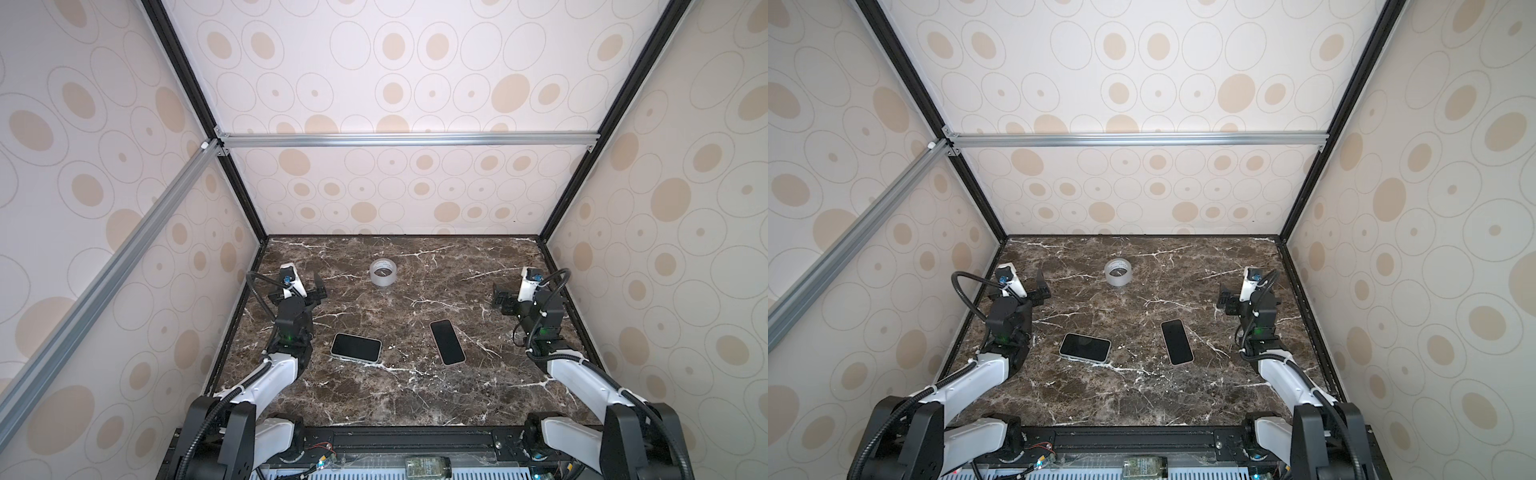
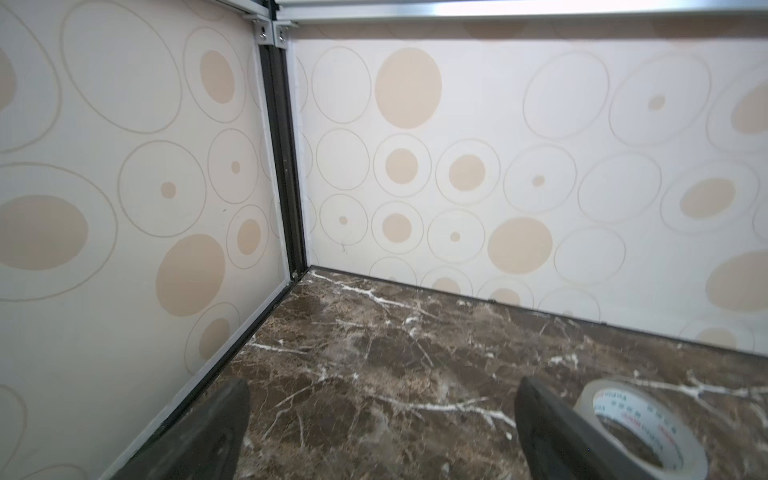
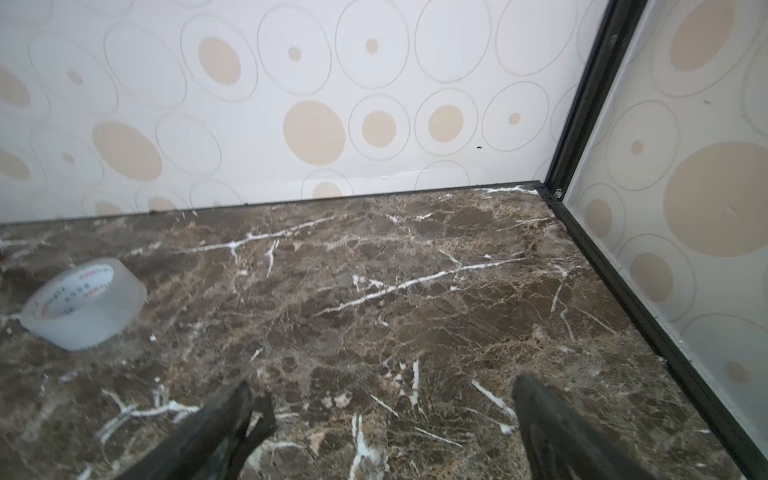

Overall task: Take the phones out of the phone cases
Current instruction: 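Move the right gripper over the pink-cased phone while the left gripper approaches it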

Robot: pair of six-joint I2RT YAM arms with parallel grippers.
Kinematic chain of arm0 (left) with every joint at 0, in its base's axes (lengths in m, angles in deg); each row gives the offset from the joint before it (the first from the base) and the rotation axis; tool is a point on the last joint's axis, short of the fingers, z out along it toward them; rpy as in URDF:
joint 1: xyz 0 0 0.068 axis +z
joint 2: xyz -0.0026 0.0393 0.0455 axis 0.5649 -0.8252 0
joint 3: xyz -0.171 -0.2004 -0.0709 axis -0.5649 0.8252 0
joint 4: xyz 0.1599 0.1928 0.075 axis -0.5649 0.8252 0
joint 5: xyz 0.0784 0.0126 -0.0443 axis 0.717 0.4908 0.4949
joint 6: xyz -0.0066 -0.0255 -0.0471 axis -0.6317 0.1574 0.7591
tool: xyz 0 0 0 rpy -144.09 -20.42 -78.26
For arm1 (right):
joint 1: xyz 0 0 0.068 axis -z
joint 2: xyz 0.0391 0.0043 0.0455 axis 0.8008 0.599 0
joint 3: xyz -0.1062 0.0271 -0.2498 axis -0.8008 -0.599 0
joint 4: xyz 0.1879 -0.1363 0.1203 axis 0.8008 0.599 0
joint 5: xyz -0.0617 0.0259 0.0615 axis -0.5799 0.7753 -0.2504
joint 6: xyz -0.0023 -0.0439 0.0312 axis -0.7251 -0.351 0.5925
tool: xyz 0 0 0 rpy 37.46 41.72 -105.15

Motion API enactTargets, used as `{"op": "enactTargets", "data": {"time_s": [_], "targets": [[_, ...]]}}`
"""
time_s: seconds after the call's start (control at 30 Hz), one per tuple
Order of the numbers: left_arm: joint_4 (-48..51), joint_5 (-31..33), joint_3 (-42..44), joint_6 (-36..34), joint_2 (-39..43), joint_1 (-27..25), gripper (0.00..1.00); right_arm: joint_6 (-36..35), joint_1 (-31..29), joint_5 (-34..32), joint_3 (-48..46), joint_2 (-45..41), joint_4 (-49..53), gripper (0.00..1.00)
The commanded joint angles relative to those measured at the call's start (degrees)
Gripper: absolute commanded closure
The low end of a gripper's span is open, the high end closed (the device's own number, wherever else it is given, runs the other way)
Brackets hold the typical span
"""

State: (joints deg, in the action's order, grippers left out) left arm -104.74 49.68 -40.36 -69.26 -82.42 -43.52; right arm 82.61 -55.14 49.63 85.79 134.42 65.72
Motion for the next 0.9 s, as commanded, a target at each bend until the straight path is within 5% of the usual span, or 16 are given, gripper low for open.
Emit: {"op": "enactTargets", "data": {"time_s": [0.0,0.1,0.2,0.37,0.47,0.87], "targets": [[25.09,4.01,-9.03,15.62,-0.76,-0.28,0.01,15.62,-0.22,-9.39,6.89,-2.12,20.47,0.00],[38.06,2.02,-15.42,22.28,-3.22,-0.16,0.01,19.23,-0.07,-9.52,10.43,-2.80,29.32,0.00],[39.69,-5.37,-16.12,21.70,-2.67,-0.93,0.01,24.66,-0.09,-8.69,10.76,-4.39,32.92,0.00],[43.85,-5.72,-16.40,21.02,-0.51,-9.55,0.01,23.94,-0.15,9.34,9.22,-4.23,29.25,0.02],[44.88,-7.01,-15.64,21.62,0.52,-15.12,0.01,25.07,-1.83,13.99,10.70,-2.05,32.49,0.01],[39.06,-18.44,-5.51,30.21,5.45,-26.43,0.01,17.94,-29.72,-2.63,16.30,7.22,50.93,0.04]]}}
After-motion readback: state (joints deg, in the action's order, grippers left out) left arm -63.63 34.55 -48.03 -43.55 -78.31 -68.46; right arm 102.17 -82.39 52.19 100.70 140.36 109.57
